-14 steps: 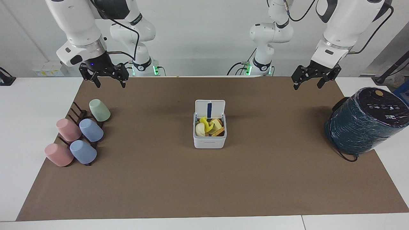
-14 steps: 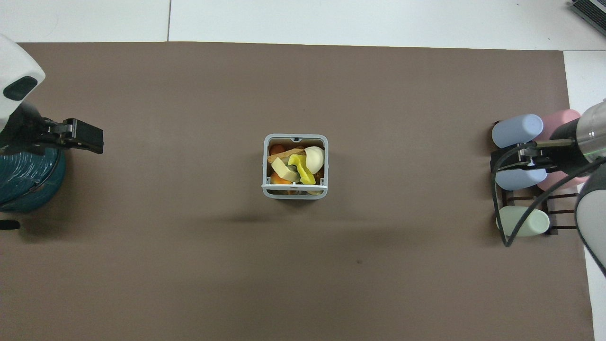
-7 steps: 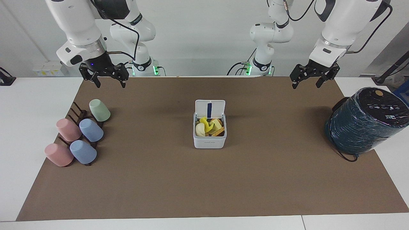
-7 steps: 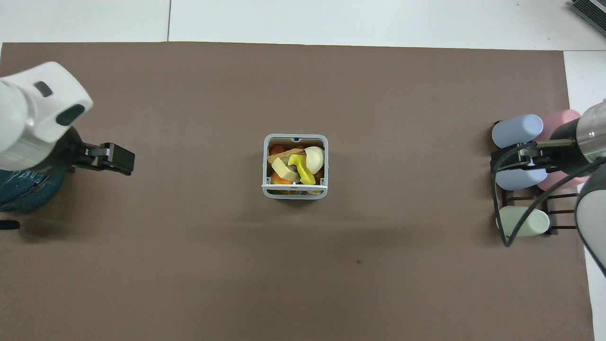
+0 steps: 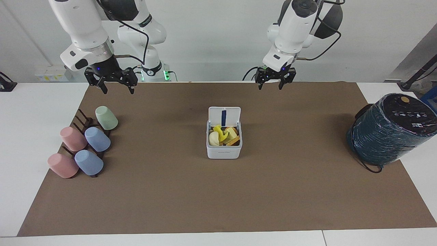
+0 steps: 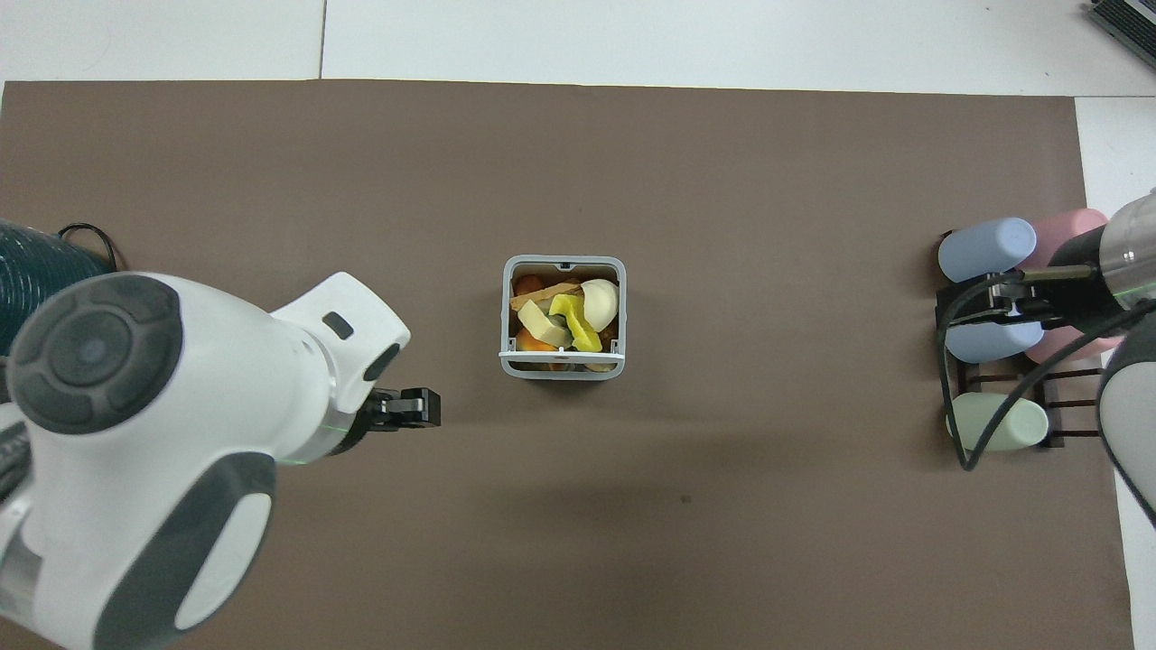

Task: Close trash can lid
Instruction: 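Reach the left gripper to the raised lid edge farthest from the robot, then push the white lid down over the bin with the left gripper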

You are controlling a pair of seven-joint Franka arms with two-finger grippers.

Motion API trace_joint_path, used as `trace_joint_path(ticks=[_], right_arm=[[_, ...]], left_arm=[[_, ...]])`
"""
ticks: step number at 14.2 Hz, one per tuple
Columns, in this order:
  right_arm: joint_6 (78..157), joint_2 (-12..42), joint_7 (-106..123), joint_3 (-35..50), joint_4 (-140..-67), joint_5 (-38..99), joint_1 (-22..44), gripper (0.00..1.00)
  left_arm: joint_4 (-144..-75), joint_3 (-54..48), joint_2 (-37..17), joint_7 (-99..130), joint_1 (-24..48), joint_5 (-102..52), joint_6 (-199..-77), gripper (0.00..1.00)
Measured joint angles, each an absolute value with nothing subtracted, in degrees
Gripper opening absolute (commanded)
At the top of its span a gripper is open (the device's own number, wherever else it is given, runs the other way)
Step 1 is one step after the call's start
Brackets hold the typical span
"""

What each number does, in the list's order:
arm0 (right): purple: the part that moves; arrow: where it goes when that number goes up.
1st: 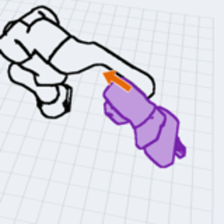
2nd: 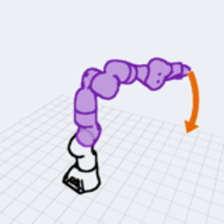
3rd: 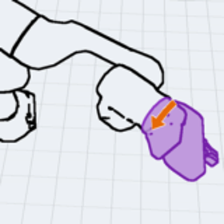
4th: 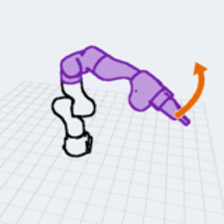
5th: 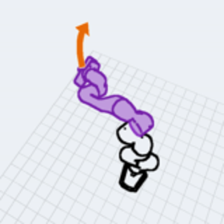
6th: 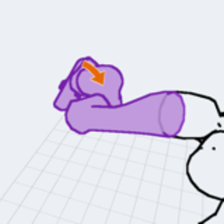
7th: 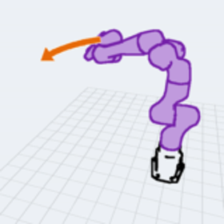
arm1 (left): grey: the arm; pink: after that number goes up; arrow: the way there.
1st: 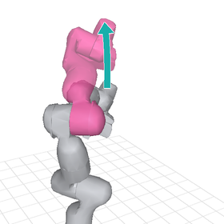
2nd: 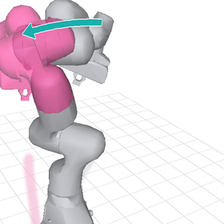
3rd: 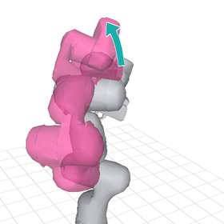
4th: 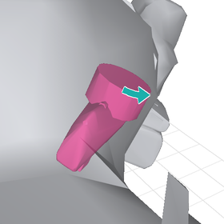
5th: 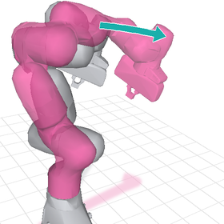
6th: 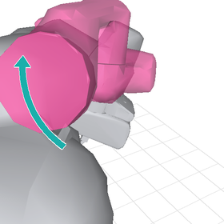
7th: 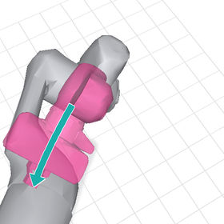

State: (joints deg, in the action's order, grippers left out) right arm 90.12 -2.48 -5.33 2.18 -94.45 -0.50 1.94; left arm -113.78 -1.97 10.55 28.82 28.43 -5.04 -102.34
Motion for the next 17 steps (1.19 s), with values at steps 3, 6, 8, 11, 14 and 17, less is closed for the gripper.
trace_joint_path(ticks=[3,6,8,11,14,17], right_arm=[[90.1,-2.5,-5.3,2.2,-94.5,-0.5,1.9,1.00],[90.1,-2.5,-5.3,2.2,-94.5,-0.5,1.9,1.00],[90.1,-2.5,-5.3,2.2,-94.5,-0.5,1.9,1.00],[90.1,-2.5,-5.3,2.2,-94.5,-0.5,1.9,1.00],[90.1,-2.5,-5.3,2.2,-94.5,-0.5,1.9,1.00],[90.1,-2.5,-5.3,2.2,-94.5,-0.5,1.9,1.00]], left_arm=[[-119.5,-2.1,10.6,39.4,35.8,-5.7,-113.7,0.16],[-122.7,-2.1,7.3,48.6,39.5,-5.8,-127.2,0.15],[-122.6,-1.8,3.9,50.4,39.5,-6.2,-135.7,0.15],[-121.0,-0.7,0.7,50.7,38.5,-8.8,-143.1,0.15],[-117.3,-0.4,-1.9,50.7,35.0,-8.9,-146.1,0.15],[-114.0,-0.4,-6.2,50.7,33.4,-8.9,-148.3,0.15]])
